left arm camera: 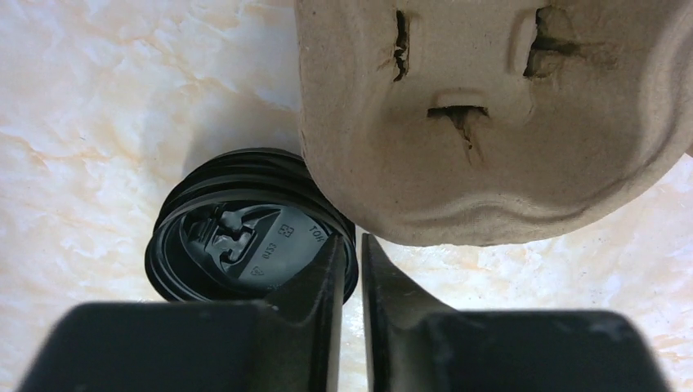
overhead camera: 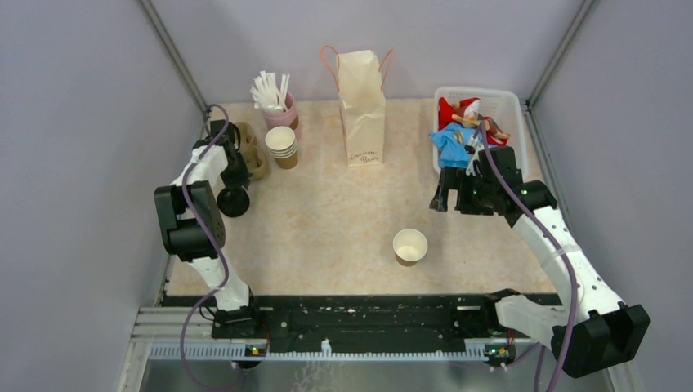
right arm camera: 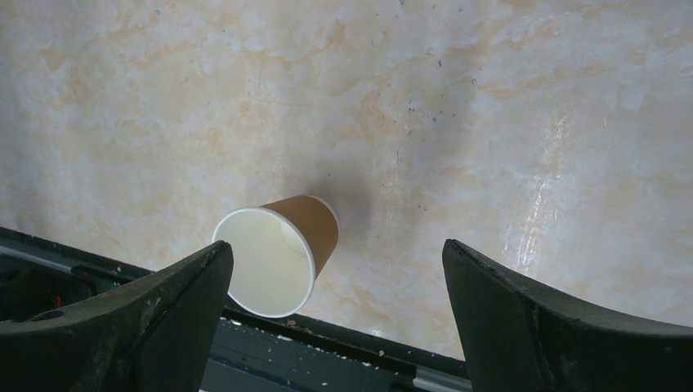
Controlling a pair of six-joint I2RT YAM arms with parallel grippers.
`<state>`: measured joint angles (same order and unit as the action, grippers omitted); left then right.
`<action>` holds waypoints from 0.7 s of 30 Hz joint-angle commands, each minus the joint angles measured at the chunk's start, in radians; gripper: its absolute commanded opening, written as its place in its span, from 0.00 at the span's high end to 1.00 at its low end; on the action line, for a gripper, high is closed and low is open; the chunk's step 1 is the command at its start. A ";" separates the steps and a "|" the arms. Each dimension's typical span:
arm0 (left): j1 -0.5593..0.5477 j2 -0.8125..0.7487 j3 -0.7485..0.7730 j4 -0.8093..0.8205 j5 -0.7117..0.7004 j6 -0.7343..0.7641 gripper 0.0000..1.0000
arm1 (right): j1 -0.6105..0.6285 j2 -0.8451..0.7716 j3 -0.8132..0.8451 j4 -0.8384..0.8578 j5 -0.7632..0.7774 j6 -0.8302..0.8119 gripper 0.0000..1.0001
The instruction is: Pack the takeout coffee
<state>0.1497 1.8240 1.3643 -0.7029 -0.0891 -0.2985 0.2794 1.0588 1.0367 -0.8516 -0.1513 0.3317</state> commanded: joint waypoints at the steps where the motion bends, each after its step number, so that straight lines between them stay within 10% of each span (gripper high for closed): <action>1: 0.006 0.011 0.042 0.013 0.016 0.007 0.84 | 0.009 -0.003 0.038 0.039 0.016 -0.019 0.01; 21: 0.007 -0.098 0.068 -0.117 0.000 -0.017 1.00 | 0.009 -0.007 0.032 0.044 0.014 -0.020 0.01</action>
<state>0.1497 1.8126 1.4010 -0.7635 -0.0830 -0.3004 0.2794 1.0588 1.0367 -0.8513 -0.1497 0.3225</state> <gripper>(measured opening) 0.006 0.985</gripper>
